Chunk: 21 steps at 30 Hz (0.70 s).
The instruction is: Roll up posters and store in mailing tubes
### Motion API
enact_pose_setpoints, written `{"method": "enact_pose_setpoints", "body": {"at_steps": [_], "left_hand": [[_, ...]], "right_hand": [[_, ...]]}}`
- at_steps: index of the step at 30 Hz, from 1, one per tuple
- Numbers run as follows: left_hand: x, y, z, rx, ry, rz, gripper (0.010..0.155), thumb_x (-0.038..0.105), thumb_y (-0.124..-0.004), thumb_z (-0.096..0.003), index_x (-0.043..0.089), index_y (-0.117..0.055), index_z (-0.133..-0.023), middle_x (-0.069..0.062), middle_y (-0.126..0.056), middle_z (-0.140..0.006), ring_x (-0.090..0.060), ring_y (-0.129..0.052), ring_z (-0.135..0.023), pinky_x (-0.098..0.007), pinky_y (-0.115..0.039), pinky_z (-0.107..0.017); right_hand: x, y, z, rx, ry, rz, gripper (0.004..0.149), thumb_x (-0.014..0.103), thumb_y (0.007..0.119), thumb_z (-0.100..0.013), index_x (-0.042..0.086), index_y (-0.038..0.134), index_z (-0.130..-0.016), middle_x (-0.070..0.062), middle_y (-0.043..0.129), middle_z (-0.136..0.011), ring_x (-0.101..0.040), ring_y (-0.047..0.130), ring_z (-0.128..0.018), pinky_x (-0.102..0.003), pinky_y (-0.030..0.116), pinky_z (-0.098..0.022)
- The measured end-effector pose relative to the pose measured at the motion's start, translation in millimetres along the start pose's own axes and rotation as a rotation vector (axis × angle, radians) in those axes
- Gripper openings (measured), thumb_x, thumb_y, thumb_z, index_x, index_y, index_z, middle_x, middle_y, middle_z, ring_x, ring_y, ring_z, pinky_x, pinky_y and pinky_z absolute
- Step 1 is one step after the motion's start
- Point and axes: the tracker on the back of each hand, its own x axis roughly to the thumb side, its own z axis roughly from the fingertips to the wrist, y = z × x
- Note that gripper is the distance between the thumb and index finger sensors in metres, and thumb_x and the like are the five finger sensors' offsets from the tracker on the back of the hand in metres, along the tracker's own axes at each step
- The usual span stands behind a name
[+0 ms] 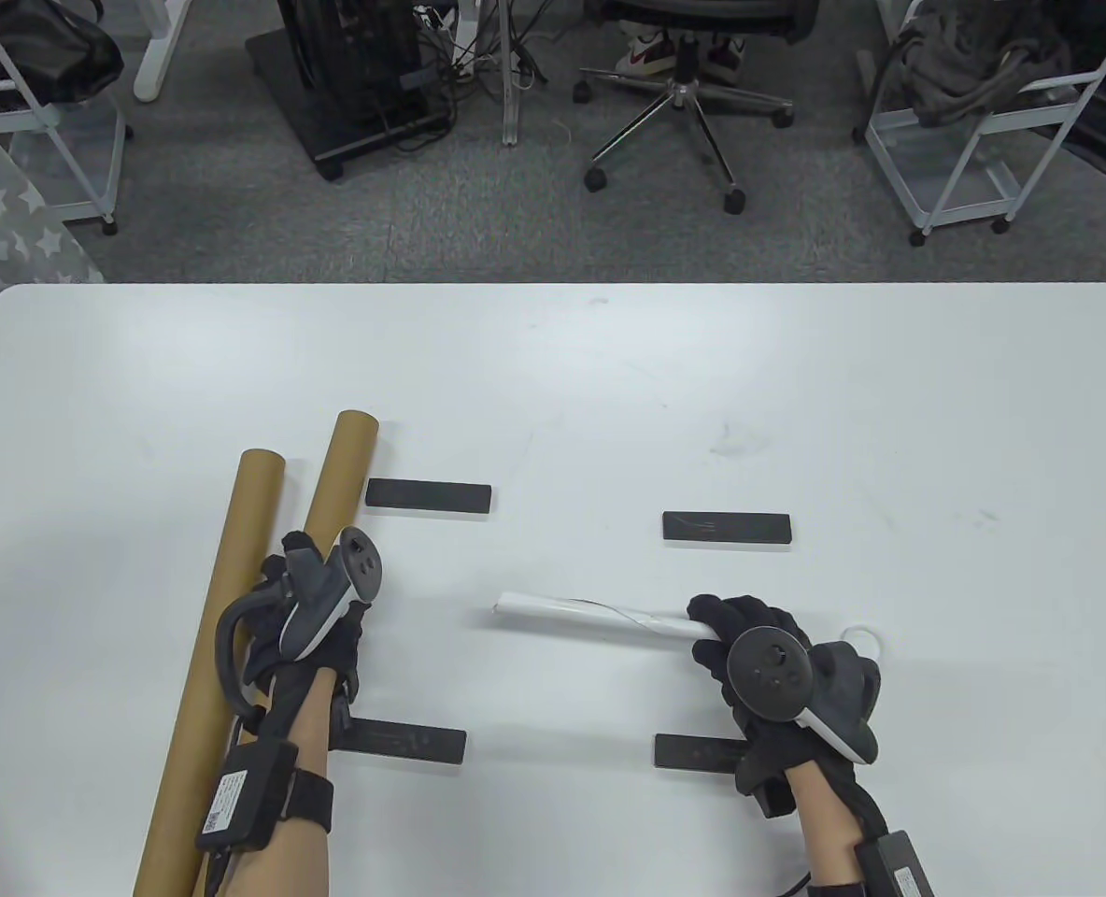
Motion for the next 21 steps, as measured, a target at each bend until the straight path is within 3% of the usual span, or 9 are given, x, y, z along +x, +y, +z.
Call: {"method": "enact_pose_setpoints", "body": {"at_steps": [4,14,21], "left_hand": [[-1.1,-10.1,-5.6,-0.030,0.022,-0.008,0.094,0.048,-0.073,-0.0515,0.001,-0.030,-0.120,-0.023,-0.061,-0.118,-0.038,-0.084,-0.099,-0.051,-0.080,-0.074],[2.5,-11.6,-6.2,-0.001,0.011,-0.018,0.093,0.046,-0.075,-0.0513,-0.001,-0.034,-0.120,-0.024,-0.065,-0.115,-0.039,-0.088,-0.094,-0.050,-0.083,-0.071],[6.9,-2.0,1.6,0.019,-0.020,-0.044,0.092,0.045,-0.075,-0.0518,-0.003,-0.035,-0.119,-0.024,-0.066,-0.114,-0.040,-0.089,-0.093,-0.050,-0.085,-0.070]], "right_hand": [[0.2,0.0,-0.1,0.000,-0.002,-0.001,0.051,0.032,0.072,-0.049,0.021,0.069,-0.099,-0.011,0.079,-0.096,-0.041,0.083,-0.083,-0.066,0.066,-0.067],[-1.3,-0.1,-0.6,0.000,0.006,-0.003,0.051,0.032,0.072,-0.049,0.021,0.069,-0.099,-0.011,0.079,-0.096,-0.041,0.083,-0.083,-0.066,0.066,-0.067],[-8.5,-0.1,-1.9,0.003,0.034,-0.020,0.051,0.032,0.072,-0.049,0.021,0.070,-0.099,-0.011,0.079,-0.096,-0.042,0.083,-0.082,-0.067,0.066,-0.067]]}}
